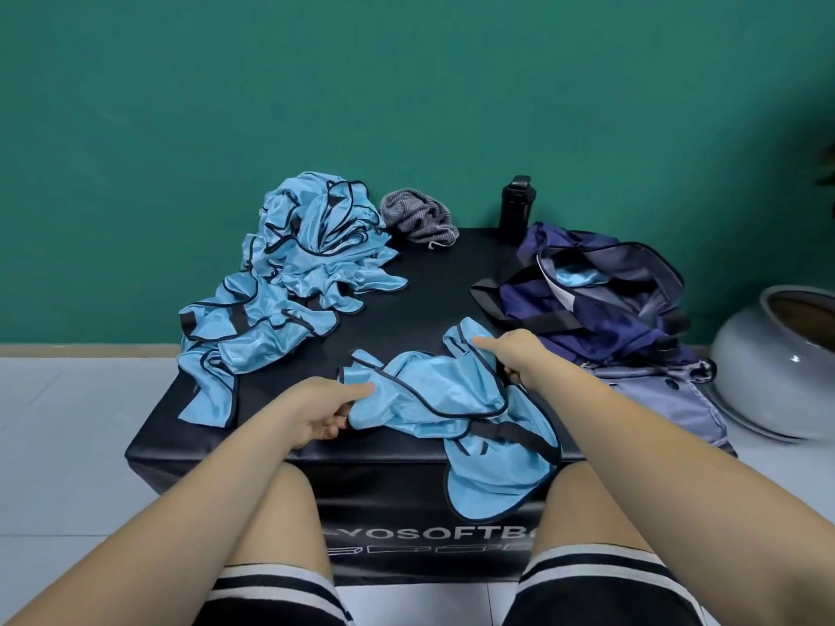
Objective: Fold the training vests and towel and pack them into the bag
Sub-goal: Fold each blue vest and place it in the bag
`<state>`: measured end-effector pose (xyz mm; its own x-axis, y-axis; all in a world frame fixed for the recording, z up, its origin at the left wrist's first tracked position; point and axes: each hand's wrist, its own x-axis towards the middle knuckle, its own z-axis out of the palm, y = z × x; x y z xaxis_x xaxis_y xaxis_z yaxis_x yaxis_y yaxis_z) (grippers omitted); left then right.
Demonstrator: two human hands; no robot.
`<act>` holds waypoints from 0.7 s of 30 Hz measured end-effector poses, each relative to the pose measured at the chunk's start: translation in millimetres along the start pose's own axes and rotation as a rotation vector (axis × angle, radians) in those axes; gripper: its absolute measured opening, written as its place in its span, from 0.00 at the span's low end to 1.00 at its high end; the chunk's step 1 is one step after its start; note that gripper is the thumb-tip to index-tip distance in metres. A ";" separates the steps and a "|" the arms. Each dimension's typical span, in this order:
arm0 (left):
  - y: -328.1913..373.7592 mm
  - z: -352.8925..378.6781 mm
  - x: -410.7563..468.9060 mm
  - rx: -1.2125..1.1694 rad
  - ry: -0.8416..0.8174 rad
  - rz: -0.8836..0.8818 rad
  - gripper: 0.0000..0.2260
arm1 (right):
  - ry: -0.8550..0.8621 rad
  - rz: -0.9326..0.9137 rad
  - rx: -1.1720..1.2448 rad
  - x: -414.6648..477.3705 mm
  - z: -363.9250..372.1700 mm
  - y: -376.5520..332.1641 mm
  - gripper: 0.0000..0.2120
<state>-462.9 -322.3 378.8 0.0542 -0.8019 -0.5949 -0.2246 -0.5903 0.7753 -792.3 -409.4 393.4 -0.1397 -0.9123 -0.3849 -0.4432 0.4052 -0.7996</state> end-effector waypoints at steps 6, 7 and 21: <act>4.4 -4.3 -3.8 0.019 -0.018 0.014 0.16 | 0.064 -0.012 -0.135 19.0 -0.2 -13.1 0.13; 4.1 -7.9 -3.7 0.005 -0.023 0.012 0.17 | 0.090 -0.074 -0.186 15.7 -1.8 -16.3 0.16; 74.5 -29.5 -81.7 -0.065 0.152 0.644 0.12 | -0.253 -0.283 0.525 -91.0 -53.9 -65.4 0.12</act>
<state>-455.4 -303.5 491.4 0.0667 -0.9975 0.0249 -0.1992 0.0112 0.9799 -798.3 -356.0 505.6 0.1602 -0.9720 -0.1718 0.0690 0.1846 -0.9804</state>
